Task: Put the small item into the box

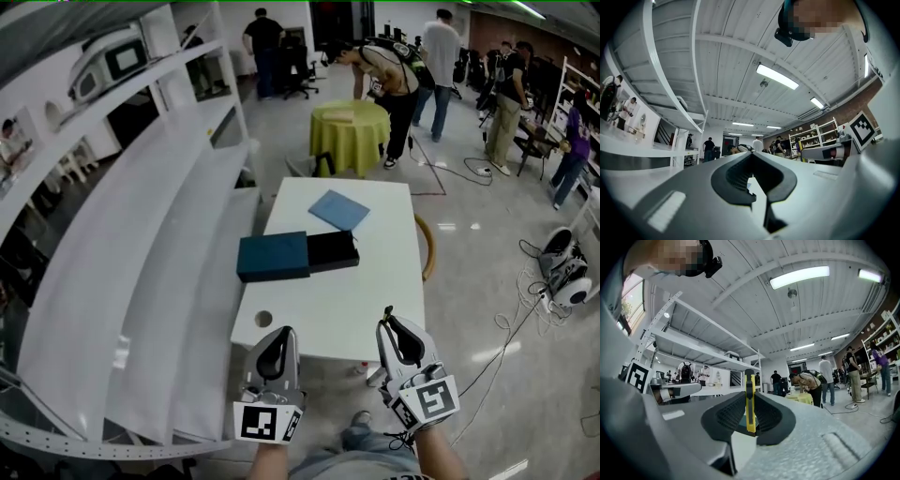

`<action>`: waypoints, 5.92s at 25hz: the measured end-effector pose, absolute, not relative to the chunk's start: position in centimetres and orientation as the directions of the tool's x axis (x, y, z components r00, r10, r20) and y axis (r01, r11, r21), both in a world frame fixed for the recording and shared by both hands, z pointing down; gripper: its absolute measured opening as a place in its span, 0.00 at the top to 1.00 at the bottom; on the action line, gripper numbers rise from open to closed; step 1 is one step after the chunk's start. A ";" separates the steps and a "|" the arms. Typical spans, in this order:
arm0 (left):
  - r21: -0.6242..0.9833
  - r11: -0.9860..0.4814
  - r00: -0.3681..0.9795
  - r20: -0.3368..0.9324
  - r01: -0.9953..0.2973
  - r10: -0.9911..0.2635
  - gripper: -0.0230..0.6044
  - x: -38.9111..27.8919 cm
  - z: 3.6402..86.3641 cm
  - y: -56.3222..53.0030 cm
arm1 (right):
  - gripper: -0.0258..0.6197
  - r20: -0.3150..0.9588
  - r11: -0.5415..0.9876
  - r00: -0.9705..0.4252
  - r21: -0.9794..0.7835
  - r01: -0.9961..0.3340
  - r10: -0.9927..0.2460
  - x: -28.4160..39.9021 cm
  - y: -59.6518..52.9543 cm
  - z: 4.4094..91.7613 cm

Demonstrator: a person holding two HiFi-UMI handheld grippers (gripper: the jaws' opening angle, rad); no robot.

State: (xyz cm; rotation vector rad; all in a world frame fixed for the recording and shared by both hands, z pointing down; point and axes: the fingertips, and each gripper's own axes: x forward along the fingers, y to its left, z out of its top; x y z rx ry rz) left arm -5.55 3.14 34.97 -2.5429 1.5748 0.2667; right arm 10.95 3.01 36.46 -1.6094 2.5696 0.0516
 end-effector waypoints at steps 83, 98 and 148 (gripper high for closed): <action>0.027 -0.492 0.488 -0.087 -0.870 -0.869 0.94 -8.9 39.9 -22.7 | 0.87 0.655 0.432 -0.461 -0.220 -0.875 -0.599 6.2 -32.2 57.3; 0.052 -0.465 0.462 -0.064 -0.884 -0.885 0.94 -10.4 40.9 -23.7 | 0.87 0.782 0.489 -0.394 -0.132 -0.862 -0.483 5.3 -34.6 62.2; 0.036 -0.427 0.425 -0.047 -0.904 -0.904 0.94 -11.6 41.4 -22.7 | 0.96 0.675 0.507 -0.488 -0.191 -0.840 -0.553 4.9 -32.3 58.7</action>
